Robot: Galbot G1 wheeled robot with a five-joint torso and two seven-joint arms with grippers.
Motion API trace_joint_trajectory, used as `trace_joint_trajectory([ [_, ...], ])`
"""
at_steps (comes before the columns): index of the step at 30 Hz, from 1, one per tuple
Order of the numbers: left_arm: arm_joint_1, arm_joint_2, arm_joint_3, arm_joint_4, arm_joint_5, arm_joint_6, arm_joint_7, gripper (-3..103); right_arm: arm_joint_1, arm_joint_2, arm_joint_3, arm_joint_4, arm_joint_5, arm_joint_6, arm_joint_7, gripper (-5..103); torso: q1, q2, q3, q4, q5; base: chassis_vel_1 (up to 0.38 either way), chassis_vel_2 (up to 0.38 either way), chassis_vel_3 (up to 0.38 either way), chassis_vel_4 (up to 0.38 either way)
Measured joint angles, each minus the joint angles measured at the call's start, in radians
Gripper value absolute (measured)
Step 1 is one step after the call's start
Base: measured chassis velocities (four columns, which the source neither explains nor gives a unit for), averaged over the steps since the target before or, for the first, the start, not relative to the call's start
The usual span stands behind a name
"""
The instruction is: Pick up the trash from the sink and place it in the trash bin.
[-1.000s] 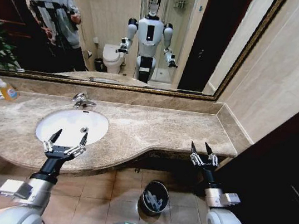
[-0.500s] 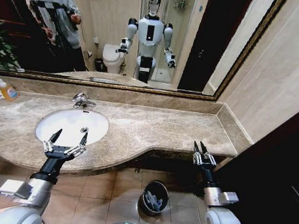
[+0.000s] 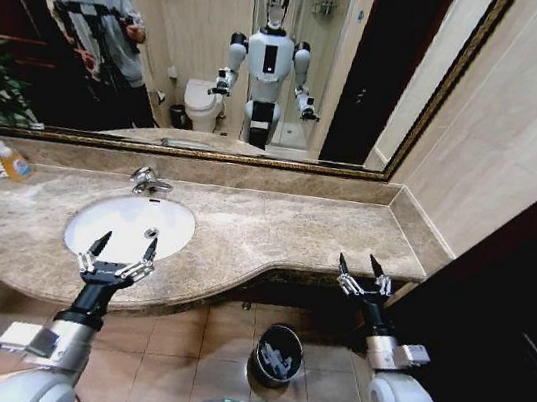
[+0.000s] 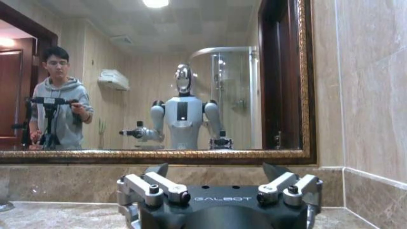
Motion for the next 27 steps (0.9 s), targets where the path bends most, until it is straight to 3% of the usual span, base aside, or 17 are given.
trace_joint_trajectory([
  [27, 0.000, 0.000, 0.000, 0.000, 0.000, 0.000, 0.000, 100, -0.008, 0.007, 0.004, 0.010, -0.042, 0.015, 0.003, 100, 0.000, 0.000, 0.000, 0.0000, 0.0000, 0.000, 0.000, 0.000, 0.000],
])
